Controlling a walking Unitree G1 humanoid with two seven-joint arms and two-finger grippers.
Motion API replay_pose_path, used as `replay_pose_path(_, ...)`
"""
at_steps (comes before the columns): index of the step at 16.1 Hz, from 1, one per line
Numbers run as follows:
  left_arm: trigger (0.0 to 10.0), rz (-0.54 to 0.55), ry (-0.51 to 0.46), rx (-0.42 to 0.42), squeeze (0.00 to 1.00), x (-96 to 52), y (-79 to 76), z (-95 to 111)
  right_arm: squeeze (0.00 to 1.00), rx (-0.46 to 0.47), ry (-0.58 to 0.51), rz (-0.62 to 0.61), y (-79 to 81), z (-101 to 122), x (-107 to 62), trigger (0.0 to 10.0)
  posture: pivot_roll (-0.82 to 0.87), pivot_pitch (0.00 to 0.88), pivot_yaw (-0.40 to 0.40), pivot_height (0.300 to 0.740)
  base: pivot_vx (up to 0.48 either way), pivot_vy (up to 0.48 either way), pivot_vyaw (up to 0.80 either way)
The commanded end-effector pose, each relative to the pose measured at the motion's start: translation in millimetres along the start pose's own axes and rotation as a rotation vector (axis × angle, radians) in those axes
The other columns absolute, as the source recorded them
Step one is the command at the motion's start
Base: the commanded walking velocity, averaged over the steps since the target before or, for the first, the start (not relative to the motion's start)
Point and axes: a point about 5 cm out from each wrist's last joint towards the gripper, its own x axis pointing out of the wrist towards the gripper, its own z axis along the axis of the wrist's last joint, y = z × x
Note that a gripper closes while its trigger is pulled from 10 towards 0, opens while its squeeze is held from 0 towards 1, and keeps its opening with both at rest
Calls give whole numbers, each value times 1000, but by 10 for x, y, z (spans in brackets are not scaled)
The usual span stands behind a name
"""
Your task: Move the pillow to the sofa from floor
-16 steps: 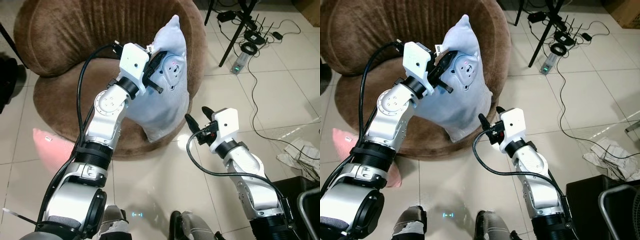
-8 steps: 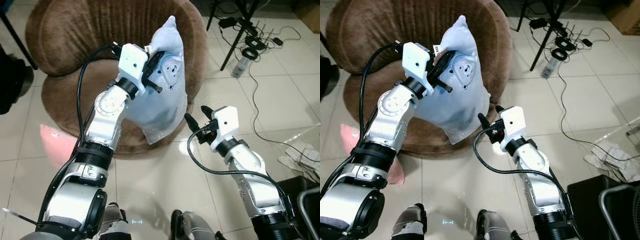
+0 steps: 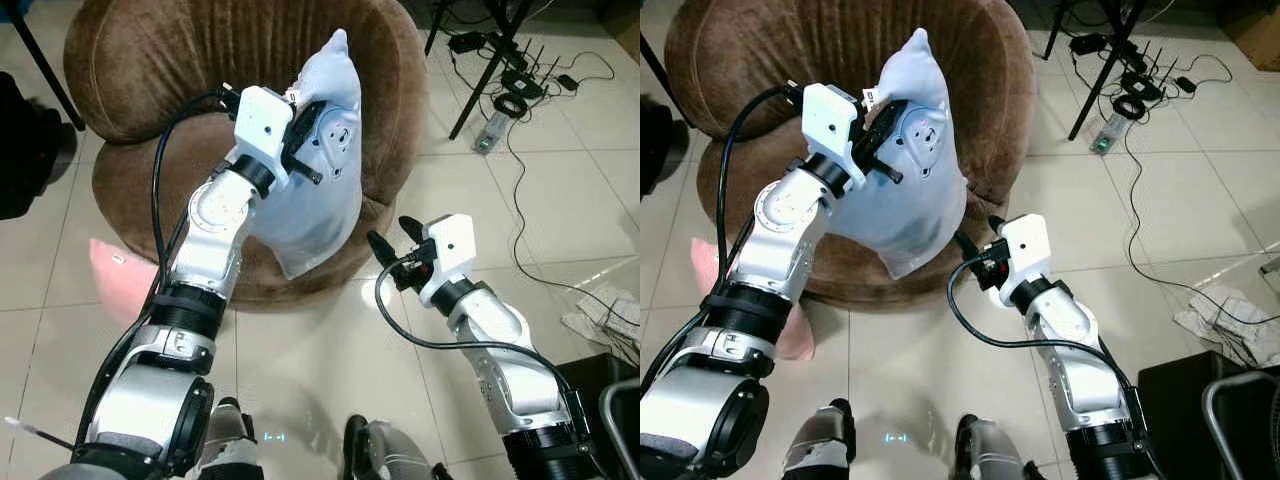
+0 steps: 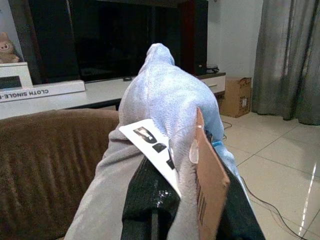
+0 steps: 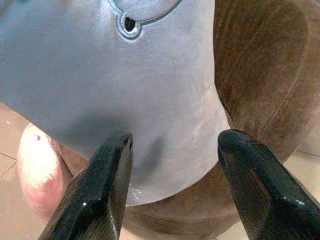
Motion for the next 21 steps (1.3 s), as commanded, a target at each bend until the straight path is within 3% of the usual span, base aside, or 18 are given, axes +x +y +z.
replay_pose_path(1, 0, -6, -49, 11, 0, 48, -37, 87, 0, 14, 8, 5, -34, -8, -56, 10000, 28, 204, -118, 740, 0, 0, 0)
replay_pose_path(13, 0, -4, -52, -12, 0, 65, -63, 76, 0, 19, 24, 20, -57, -12, -77, 10000, 22, 202, -132, 740, 0, 0, 0)
replay_pose_path(17, 0, -4, -46, -18, 0, 67, -75, 66, 0, 33, 33, 26, -16, -53, -81, 10000, 37, 191, -136, 740, 0, 408, 0)
replay_pose_path(21, 0, 1, -51, 4, 0, 81, -43, 91, 0, 42, 32, 35, 12, -65, -43, 10000, 52, 187, -134, 740, 0, 0, 0)
